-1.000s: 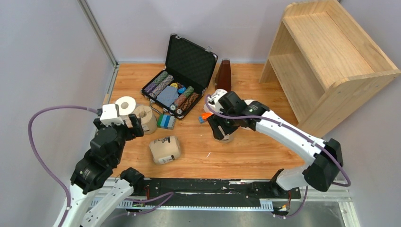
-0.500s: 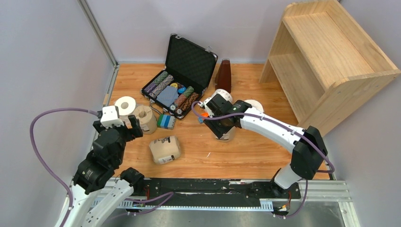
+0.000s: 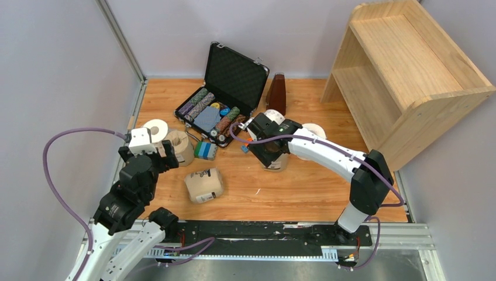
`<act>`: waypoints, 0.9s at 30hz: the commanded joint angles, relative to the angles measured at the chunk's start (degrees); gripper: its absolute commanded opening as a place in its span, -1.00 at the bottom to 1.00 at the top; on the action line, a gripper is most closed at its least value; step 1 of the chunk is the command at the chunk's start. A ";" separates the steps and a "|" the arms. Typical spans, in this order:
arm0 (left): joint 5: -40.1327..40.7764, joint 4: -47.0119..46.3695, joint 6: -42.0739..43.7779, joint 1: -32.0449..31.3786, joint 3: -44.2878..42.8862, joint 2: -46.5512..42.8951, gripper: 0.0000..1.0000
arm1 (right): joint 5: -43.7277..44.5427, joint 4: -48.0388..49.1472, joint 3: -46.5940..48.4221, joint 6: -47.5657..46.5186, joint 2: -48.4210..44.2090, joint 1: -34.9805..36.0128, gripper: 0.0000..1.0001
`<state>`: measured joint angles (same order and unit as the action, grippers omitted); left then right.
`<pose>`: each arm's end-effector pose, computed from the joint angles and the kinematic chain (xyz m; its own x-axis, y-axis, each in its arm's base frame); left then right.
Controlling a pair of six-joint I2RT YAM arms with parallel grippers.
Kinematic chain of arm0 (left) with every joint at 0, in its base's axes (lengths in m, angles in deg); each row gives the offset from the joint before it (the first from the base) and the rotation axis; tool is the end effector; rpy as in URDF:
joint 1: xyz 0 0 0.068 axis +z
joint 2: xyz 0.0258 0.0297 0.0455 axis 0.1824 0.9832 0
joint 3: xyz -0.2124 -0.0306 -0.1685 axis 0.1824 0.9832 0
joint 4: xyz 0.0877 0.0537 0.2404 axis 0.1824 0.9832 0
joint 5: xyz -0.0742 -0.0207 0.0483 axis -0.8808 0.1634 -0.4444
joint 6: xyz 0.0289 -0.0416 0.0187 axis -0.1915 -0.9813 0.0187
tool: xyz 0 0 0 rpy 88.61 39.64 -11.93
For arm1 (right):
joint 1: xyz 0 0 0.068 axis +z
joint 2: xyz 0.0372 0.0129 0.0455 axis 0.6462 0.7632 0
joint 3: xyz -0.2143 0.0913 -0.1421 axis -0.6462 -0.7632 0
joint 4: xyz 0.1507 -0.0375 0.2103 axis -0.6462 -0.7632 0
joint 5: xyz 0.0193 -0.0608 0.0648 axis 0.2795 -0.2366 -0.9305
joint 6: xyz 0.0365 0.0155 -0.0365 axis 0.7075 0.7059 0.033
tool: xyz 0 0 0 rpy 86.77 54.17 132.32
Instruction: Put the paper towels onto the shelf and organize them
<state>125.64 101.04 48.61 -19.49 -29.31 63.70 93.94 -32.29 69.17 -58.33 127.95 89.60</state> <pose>0.0753 -0.0188 0.3428 -0.2425 -0.1368 -0.9605 -0.1711 0.9805 -0.0965 0.2226 0.2504 0.2641 -0.5963 -0.7245 -0.3457 -0.7251 0.6709 -0.1552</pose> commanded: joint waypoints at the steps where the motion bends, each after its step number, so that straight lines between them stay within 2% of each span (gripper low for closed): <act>1: 0.01 -2.85 0.65 0.67 0.24 0.67 1.00 | 0.17 -2.46 5.19 0.43 -0.89 1.49 0.13; 5: -0.14 -2.98 0.78 1.04 0.30 0.43 1.00 | 1.85 -1.77 6.33 -1.10 -0.79 1.37 0.24; 21: -0.79 -3.41 1.09 1.52 0.52 0.04 1.00 | 4.05 3.82 0.63 -3.84 8.00 1.38 0.19; 23: -0.89 -3.45 1.08 1.59 0.52 0.05 1.00 | 4.53 3.80 0.99 -3.94 8.39 1.42 0.08; 27: -0.89 -3.47 1.08 1.61 0.52 0.05 1.00 | 4.68 2.54 2.55 -3.33 6.41 1.39 -0.31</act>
<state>124.81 99.93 49.20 -18.31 -28.98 63.90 98.20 -29.82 69.76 -61.83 135.18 90.84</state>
